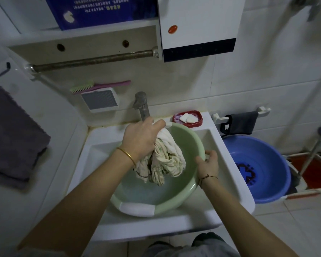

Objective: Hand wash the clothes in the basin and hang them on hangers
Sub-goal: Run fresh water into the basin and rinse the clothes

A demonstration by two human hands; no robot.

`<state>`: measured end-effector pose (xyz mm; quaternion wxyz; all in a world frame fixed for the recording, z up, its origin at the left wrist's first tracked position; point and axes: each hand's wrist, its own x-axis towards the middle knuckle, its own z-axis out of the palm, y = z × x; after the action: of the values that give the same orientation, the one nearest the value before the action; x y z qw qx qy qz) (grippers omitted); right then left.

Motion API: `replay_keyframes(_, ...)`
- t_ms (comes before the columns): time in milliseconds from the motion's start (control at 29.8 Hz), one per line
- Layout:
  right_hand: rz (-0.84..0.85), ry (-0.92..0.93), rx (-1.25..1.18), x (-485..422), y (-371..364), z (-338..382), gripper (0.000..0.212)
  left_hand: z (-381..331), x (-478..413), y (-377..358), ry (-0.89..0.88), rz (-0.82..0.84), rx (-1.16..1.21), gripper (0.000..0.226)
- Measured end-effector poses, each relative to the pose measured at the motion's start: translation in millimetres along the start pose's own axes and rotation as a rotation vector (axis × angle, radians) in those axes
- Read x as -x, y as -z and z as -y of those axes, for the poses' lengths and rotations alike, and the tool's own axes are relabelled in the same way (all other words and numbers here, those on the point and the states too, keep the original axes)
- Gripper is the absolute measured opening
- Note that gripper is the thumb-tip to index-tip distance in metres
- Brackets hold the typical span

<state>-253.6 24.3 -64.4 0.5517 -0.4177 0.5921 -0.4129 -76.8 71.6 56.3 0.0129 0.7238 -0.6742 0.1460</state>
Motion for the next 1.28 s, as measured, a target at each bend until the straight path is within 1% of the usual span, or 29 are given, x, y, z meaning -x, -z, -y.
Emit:
replay_keyframes(202,-0.004,0.039,0.007,3,-1,17,0.027,3,7,0,0.014,-0.001,-0.001,0.04)
replay_keyframes(302,-0.02,0.063,0.015,4,5,24,0.028,6,10,-1,0.028,-0.002,-0.005,0.038)
replay_keyframes(470,0.017,0.217,0.095,-1,20,50,0.035,7,9,-4,0.055,0.003,0.02,0.039)
replay_keyframes(571,-0.002,0.274,0.153,-3,25,57,0.036,5,8,-5,0.055,0.004,0.038,0.043)
replay_keyframes(1008,0.002,0.35,0.278,-5,37,84,0.034,-6,-2,-4,0.038,-0.001,0.062,0.041)
replay_keyframes(1277,0.03,0.359,0.345,1,30,100,0.039,-8,-4,-2,0.035,-0.005,0.073,0.039)
